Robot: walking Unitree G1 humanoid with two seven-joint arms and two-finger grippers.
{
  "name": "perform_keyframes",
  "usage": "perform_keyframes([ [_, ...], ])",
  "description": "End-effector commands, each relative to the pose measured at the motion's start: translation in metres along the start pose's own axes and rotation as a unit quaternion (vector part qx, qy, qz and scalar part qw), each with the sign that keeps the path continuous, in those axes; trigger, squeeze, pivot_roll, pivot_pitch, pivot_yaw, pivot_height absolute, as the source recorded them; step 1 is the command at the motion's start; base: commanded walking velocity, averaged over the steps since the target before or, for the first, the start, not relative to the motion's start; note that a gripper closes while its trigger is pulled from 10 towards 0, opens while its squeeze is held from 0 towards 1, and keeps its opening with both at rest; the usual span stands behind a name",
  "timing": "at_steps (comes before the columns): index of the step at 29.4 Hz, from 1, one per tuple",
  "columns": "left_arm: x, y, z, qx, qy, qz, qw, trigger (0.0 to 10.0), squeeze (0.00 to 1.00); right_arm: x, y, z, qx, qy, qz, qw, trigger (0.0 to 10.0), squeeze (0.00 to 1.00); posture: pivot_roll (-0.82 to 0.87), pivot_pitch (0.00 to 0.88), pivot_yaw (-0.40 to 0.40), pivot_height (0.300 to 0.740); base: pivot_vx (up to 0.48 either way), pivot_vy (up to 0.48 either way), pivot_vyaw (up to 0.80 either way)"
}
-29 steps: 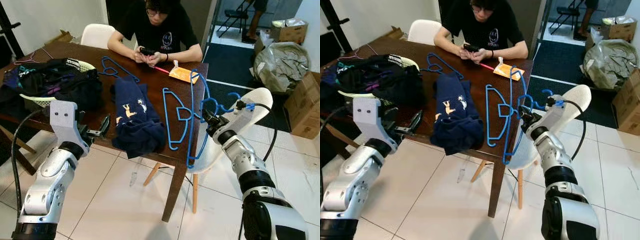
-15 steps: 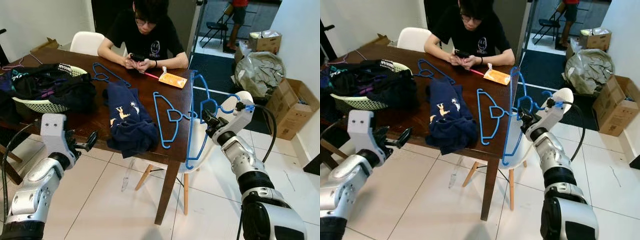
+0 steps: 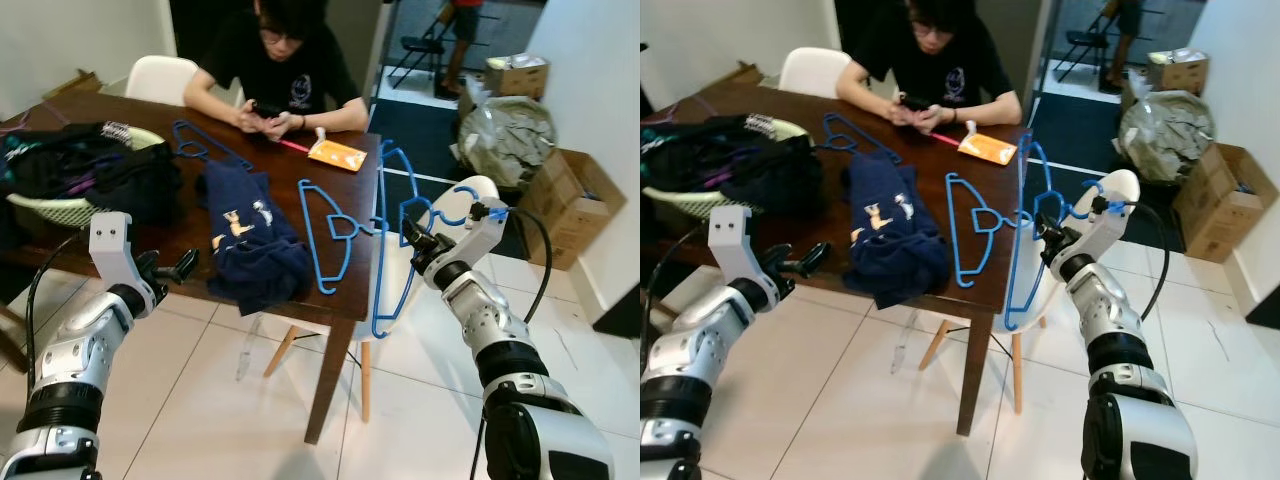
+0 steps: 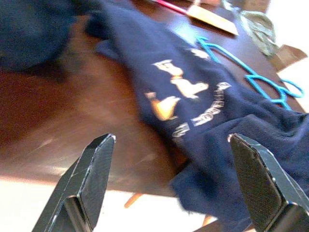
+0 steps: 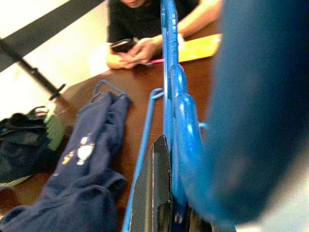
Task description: Hang hanger
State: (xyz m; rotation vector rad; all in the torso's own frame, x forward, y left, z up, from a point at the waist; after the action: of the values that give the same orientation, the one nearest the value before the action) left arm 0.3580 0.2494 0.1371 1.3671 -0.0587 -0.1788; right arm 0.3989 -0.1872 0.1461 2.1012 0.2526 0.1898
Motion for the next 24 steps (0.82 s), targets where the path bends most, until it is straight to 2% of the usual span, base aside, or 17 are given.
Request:
perform_keyframes([
  [1, 0.005, -0.001, 0.009, 0.004, -0.017, -0.001, 1.000, 10.0, 0.00, -0.002, 0.001, 0.005, -0.008, -0.009, -0.004, 1.000, 10.0, 0.00, 0.08, 0.003, -0.078, 0.740, 0.000, 0.000, -0.79],
  [3, 0.010, 0.000, 0.017, 0.002, -0.022, 0.008, 1.000, 10.0, 0.00, -0.002, 0.001, 0.004, -0.008, -0.006, -0.004, 1.000, 10.0, 0.00, 0.07, 0.000, -0.082, 0.740, 0.000, 0.000, -0.39],
  [7, 0.016, -0.002, 0.021, 0.008, -0.019, 0.007, 1.000, 10.0, 0.00, -0.002, 0.000, 0.004, -0.008, -0.005, -0.004, 1.000, 10.0, 0.00, 0.07, 0.000, -0.079, 0.740, 0.000, 0.000, 0.00],
  [12, 0.018, -0.011, 0.014, 0.006, 0.018, -0.026, 0.999, 10.0, 0.00, -0.004, 0.000, 0.007, -0.009, -0.008, -0.004, 1.000, 10.0, 0.00, 0.06, 0.000, -0.072, 0.740, 0.000, 0.000, 0.00],
  [13, 0.016, -0.015, 0.008, -0.020, 0.031, -0.043, 0.998, 10.0, 0.00, -0.005, 0.001, 0.008, -0.008, -0.009, -0.003, 1.000, 10.0, 0.00, 0.06, 0.000, -0.067, 0.740, 0.000, 0.000, 0.00],
  [16, 0.012, -0.019, 0.000, -0.037, 0.048, -0.065, 0.996, 10.0, 0.00, -0.005, 0.002, 0.008, -0.006, -0.010, -0.001, 1.000, 10.0, 0.00, 0.05, 0.000, -0.071, 0.740, 0.000, 0.000, 0.00],
  [18, 0.009, -0.019, 0.000, -0.034, 0.050, -0.073, 0.995, 10.0, 0.00, -0.005, 0.003, 0.008, -0.005, -0.010, -0.001, 1.000, 10.0, 0.00, 0.06, 0.000, -0.078, 0.740, 0.000, 0.000, 0.00],
  [24, -0.007, -0.008, 0.012, -0.006, 0.043, -0.057, 0.997, 10.0, 0.00, -0.003, 0.001, 0.005, -0.007, -0.006, -0.009, 1.000, 10.0, 0.00, 0.06, 0.004, -0.090, 0.740, 0.000, 0.000, 0.00],
])
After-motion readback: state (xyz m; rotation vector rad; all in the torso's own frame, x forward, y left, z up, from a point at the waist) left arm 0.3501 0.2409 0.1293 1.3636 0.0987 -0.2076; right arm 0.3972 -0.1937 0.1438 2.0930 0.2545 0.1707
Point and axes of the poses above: a point about 5 cm out from each wrist's last joint towards the gripper, its own x axis pointing out of the wrist towards the gripper, its own y axis along the axis of the wrist's last joint, z = x × y, the point moved 2 cm from there along x, pointing out of the wrist towards the gripper, and after that the axes turned 1 degree about -x, right-handed, at the moved point
